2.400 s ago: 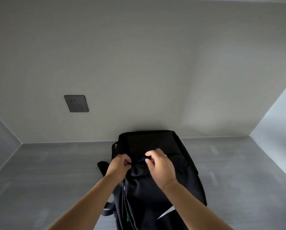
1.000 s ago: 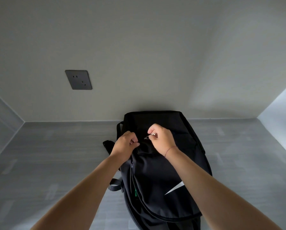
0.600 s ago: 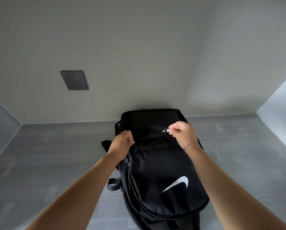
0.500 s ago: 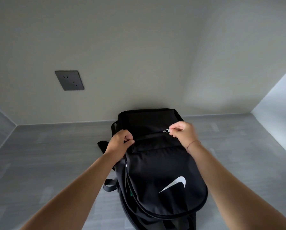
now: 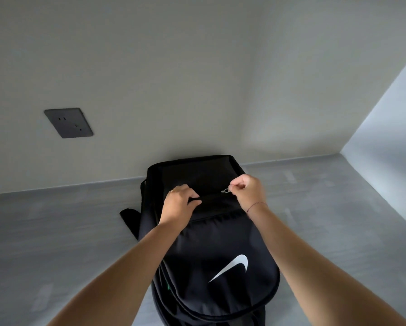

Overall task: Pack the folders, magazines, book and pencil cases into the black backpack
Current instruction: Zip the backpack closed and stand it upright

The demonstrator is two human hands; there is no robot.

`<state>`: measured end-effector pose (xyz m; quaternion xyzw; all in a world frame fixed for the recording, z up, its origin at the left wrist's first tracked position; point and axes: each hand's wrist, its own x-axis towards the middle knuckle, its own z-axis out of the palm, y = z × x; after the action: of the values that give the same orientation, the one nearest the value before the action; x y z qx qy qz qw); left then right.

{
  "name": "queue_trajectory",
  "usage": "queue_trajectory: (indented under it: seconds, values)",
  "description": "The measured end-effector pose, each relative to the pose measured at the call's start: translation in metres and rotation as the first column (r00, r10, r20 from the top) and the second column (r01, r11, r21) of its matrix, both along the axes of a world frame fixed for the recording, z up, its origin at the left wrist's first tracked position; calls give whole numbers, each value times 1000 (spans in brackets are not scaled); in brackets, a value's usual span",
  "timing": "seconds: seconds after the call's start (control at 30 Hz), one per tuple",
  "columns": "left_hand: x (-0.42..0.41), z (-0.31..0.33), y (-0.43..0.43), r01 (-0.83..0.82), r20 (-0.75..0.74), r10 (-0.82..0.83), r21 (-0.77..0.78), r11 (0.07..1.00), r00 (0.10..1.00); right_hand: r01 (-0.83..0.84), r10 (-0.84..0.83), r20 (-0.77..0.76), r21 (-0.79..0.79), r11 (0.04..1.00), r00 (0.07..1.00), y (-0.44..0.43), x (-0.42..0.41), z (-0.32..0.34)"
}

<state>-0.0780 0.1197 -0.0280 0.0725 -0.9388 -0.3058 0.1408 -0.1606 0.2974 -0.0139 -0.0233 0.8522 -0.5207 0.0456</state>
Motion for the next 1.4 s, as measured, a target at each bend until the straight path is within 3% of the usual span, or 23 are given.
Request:
queue_trajectory:
  seconds: [0.1, 0.37, 0.6, 0.73, 0.83, 0.97, 1.13, 1.23, 1.4]
  values:
    - [3, 0, -7, -14, 6, 14, 6, 1000, 1000, 93, -90, -47, 66, 993, 995, 30, -16, 1]
    - [8, 3, -4, -39, 58, 36, 45, 998, 998, 105, -107, 10, 105, 989, 994, 47, -28, -17]
    - [50, -4, -41, -256, 43, 253, 109, 961, 967, 101, -110, 106, 84, 991, 988, 82, -13, -33]
    - [76, -17, -48, -332, 85, 320, 230, 915, 943, 80, -95, 141, 109, 991, 985, 94, 10, -37]
    - [93, -27, -53, -380, 125, 359, 256, 889, 925, 91, -96, 56, 92, 992, 994, 76, 36, -26]
    - [111, -35, -58, -419, 187, 380, 259, 871, 906, -103, 106, -75, 48, 994, 992, 11, 94, -12]
    - [125, -48, -55, -407, 293, 333, 240, 881, 896, -356, 360, -16, 107, 928, 933, -80, 163, -33]
    - [125, -53, -51, -407, 378, 314, 196, 892, 871, -311, 310, 35, 189, 932, 950, -105, 179, -45]
    - [124, -58, -49, -337, 380, 251, 180, 924, 890, -199, 209, -3, 286, 937, 978, -113, 182, -51]
